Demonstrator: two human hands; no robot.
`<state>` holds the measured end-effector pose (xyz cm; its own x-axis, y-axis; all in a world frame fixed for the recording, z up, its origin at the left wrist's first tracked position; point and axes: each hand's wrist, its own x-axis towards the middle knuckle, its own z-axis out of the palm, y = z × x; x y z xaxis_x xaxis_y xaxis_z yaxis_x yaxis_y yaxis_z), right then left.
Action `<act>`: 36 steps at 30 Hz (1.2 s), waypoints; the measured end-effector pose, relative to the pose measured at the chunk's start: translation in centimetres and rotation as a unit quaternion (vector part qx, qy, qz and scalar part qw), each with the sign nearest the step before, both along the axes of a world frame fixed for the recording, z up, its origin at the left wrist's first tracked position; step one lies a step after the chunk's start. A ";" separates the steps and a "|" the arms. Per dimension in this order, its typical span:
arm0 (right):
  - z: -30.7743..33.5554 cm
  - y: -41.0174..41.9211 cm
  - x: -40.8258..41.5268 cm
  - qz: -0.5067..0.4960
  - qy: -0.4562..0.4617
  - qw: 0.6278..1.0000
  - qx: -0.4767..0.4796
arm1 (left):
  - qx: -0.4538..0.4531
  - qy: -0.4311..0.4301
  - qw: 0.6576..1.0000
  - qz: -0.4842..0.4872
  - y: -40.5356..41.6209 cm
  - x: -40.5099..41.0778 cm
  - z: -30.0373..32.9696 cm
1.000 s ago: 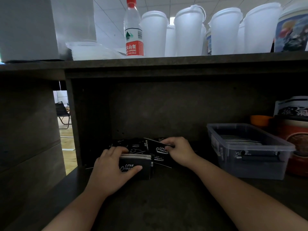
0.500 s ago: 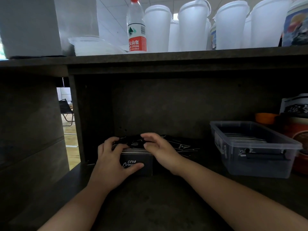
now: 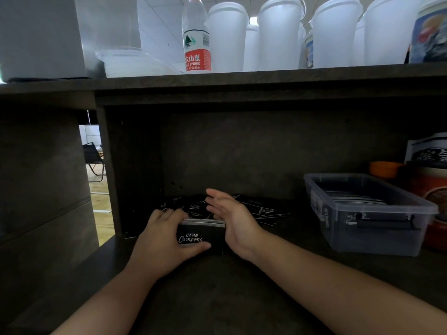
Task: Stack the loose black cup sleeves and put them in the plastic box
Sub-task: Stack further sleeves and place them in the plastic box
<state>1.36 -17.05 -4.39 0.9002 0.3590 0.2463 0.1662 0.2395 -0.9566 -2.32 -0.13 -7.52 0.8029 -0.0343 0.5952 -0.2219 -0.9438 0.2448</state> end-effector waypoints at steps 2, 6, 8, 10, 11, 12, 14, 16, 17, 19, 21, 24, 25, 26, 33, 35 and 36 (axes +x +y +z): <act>0.1 0.0 0.3 0.002 -0.009 1.000 -0.018 | 0.002 0.000 1.000 0.001 0.0 0.0 0.0; -0.1 -2.6 3.3 -0.139 -0.198 0.943 -0.229 | -0.005 0.002 1.000 0.001 0.1 0.2 0.0; -0.6 -5.4 5.5 -0.196 -0.334 0.831 -0.399 | -0.007 0.000 1.000 -0.001 0.3 0.3 -0.1; -1.5 -7.9 7.6 -0.212 -0.337 0.760 -0.514 | -0.009 -0.004 1.000 -0.004 0.4 0.4 -0.2; -1.9 -8.9 8.4 -0.224 -0.299 0.750 -0.545 | -0.009 -0.006 1.000 -0.004 0.4 0.4 -0.2; -2.3 -9.6 9.0 -0.234 -0.257 0.748 -0.565 | -0.008 -0.008 1.000 -0.005 0.4 0.5 -0.3; -2.8 -10.1 9.6 -0.228 -0.195 0.747 -0.593 | -0.006 -0.008 1.000 -0.004 0.4 0.5 -0.2; -2.8 -10.0 9.4 -0.201 -0.171 0.740 -0.619 | -0.004 -0.006 1.000 -0.003 0.4 0.5 -0.2; -2.8 -9.8 9.2 -0.195 -0.170 0.730 -0.633 | -0.002 -0.006 1.000 -0.003 0.4 0.5 -0.2; -2.5 -9.4 8.9 -0.217 -0.185 0.707 -0.647 | -0.002 -0.007 1.000 -0.006 0.4 0.5 -0.2; -2.1 -9.1 8.4 -0.248 -0.206 0.696 -0.641 | -0.007 -0.011 1.000 -0.009 0.3 0.5 -0.1; -1.7 -9.3 7.9 -0.266 -0.229 0.712 -0.608 | -0.012 -0.014 1.000 -0.013 0.3 0.5 -0.1; -1.7 -9.4 7.8 -0.269 -0.230 0.715 -0.603 | -0.011 -0.015 1.000 -0.013 0.3 0.5 -0.2; -1.7 -9.4 7.7 -0.267 -0.223 0.716 -0.605 | -0.011 -0.016 1.000 -0.012 0.3 0.5 -0.2; -2.0 -9.7 8.1 -0.230 -0.152 0.744 -0.608 | -0.016 -0.011 1.000 -0.009 0.2 0.4 -0.1; -2.0 -9.8 8.1 -0.217 -0.136 0.752 -0.608 | -0.014 -0.009 1.000 -0.008 0.2 0.4 -0.1; -2.0 -9.8 8.3 -0.209 -0.128 0.747 -0.618 | -0.014 -0.010 1.000 -0.008 0.2 0.4 -0.1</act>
<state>9.61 -26.87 -6.39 0.9775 0.1552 0.1426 0.1946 -0.9243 -0.3282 -1.88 0.06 -7.61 0.7909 -0.0296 0.6112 -0.2411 -0.9331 0.2668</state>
